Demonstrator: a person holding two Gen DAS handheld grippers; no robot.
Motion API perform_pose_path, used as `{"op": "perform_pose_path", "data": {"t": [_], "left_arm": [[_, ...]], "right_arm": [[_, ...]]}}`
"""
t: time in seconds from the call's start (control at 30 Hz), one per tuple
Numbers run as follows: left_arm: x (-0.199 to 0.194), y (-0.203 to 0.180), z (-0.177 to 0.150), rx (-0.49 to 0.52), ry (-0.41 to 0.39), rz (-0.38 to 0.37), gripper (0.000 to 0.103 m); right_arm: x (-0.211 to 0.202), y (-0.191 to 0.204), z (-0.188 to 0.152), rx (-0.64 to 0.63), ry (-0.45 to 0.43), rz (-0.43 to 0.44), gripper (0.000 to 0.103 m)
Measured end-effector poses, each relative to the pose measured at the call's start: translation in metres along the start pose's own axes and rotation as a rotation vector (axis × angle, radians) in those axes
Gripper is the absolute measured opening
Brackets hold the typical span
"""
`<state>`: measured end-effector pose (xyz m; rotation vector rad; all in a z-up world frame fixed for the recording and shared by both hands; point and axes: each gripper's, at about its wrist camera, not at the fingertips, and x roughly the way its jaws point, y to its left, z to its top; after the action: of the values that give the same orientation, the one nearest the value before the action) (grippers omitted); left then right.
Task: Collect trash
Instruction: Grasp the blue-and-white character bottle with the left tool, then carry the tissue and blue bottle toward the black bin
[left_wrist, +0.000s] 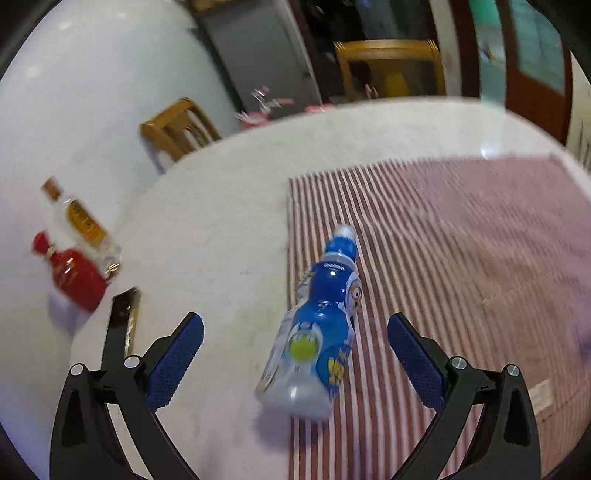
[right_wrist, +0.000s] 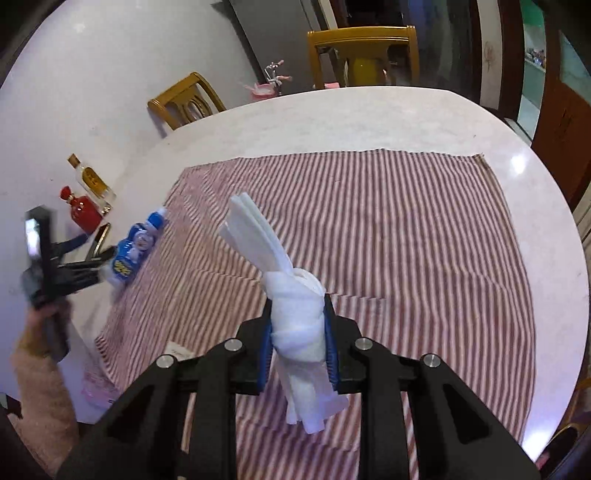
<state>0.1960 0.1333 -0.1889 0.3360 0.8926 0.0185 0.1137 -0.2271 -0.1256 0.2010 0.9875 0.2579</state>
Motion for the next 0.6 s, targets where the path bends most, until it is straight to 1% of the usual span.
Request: {"op": "perform_pose_path", "data": {"t": [0.03,0.1,0.17,0.2,0.23,0.27,0.3,0.33,0.37,0.43,0.5,0.53,0.6], "left_arm": [[0.018,-0.003,0.001,0.015,0.048,-0.006,0.097],[0.038,-0.003,0.0,0.024,0.106,-0.018,0.097],[0.055,-0.003,-0.003,0.011,0.147,-0.023,0.096],[0.06,-0.001,-0.005,-0.005,0.149,-0.039,0.085],[0.065,0.004,-0.009,-0.043,0.149,-0.094,0.064],[0.066,0.01,-0.011,-0.092,0.133,-0.148,0.062],[0.067,0.016,-0.013,-0.134,0.138,-0.17,0.061],[0.067,0.021,-0.015,-0.158,0.155,-0.166,0.061],[0.064,0.022,-0.016,-0.164,0.145,-0.155,0.06],[0.048,0.031,-0.019,-0.2,0.09,-0.152,0.058],[0.027,0.035,-0.021,-0.216,0.041,-0.146,0.057],[0.013,0.037,-0.022,-0.225,0.005,-0.15,0.057],[-0.008,0.038,-0.022,-0.244,-0.042,-0.165,0.057]], "right_arm": [[0.0,0.002,0.001,0.001,0.0,0.006,0.024],[-0.001,0.009,0.0,0.0,0.002,0.018,0.025],[-0.004,0.012,0.001,-0.004,0.0,0.026,0.025],[-0.006,0.016,0.001,-0.01,-0.004,0.032,0.026],[-0.008,0.018,0.001,-0.014,-0.007,0.036,0.026],[-0.009,0.02,0.002,-0.018,-0.01,0.039,0.026],[-0.012,0.025,0.003,-0.025,-0.016,0.046,0.026],[-0.013,0.027,0.002,-0.028,-0.019,0.049,0.027],[-0.015,0.03,0.003,-0.033,-0.023,0.053,0.027],[-0.019,0.036,0.002,-0.043,-0.03,0.063,0.027],[-0.022,0.042,0.001,-0.051,-0.037,0.072,0.027],[-0.023,0.044,0.001,-0.055,-0.038,0.075,0.027],[-0.024,0.049,0.0,-0.06,-0.039,0.087,0.027]]}}
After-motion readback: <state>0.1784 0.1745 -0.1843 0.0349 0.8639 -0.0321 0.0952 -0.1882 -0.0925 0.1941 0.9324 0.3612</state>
